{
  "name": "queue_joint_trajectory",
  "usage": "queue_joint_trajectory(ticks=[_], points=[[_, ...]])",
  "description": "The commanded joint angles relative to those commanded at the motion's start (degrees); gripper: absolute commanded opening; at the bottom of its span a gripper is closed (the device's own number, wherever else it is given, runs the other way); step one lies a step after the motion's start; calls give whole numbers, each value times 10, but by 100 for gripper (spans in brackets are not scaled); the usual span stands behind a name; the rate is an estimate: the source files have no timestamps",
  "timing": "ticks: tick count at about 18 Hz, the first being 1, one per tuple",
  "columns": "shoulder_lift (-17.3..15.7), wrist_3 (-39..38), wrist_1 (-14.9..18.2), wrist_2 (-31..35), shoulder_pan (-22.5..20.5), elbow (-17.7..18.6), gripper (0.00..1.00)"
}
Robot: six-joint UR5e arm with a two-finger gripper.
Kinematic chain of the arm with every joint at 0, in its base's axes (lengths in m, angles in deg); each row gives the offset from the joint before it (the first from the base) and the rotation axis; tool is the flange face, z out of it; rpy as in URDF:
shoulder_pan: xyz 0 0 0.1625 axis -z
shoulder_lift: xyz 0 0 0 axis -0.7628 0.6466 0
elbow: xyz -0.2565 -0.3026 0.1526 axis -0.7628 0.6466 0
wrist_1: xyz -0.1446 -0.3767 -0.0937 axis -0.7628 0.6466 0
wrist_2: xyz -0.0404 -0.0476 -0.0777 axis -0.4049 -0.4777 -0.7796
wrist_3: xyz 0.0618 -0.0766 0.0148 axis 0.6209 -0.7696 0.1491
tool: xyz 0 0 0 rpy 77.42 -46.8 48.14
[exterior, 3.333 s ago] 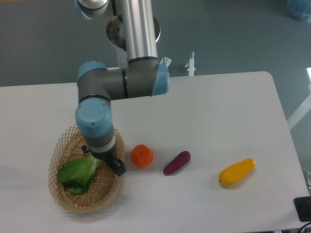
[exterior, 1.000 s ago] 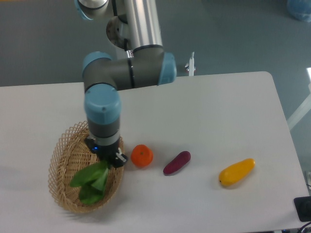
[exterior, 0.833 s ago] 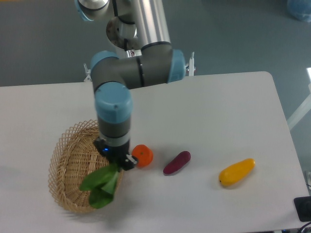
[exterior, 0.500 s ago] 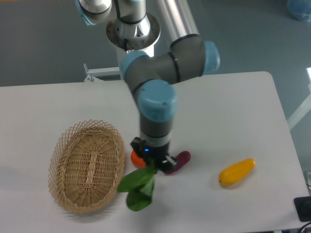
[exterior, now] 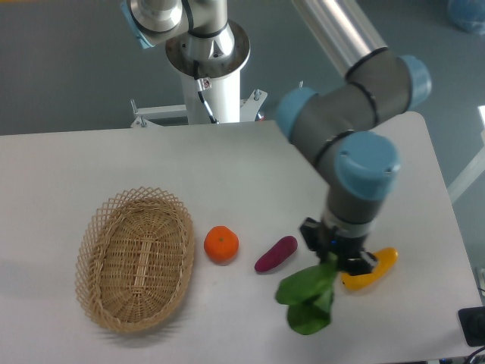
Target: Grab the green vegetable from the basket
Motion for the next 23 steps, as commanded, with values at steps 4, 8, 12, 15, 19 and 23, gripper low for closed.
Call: queue_joint_trajectory(ticks=[4, 8, 12, 15, 19, 23], points=[[12, 51, 10, 5, -30, -20, 4], [30, 56, 42, 22, -30, -54, 7], [33, 63, 41, 26, -30, -56, 8], [34, 63, 41, 39, -26, -55, 10], [36, 57, 40, 43, -26, -56, 11], [35, 58, 40, 44, -25, -55, 12]])
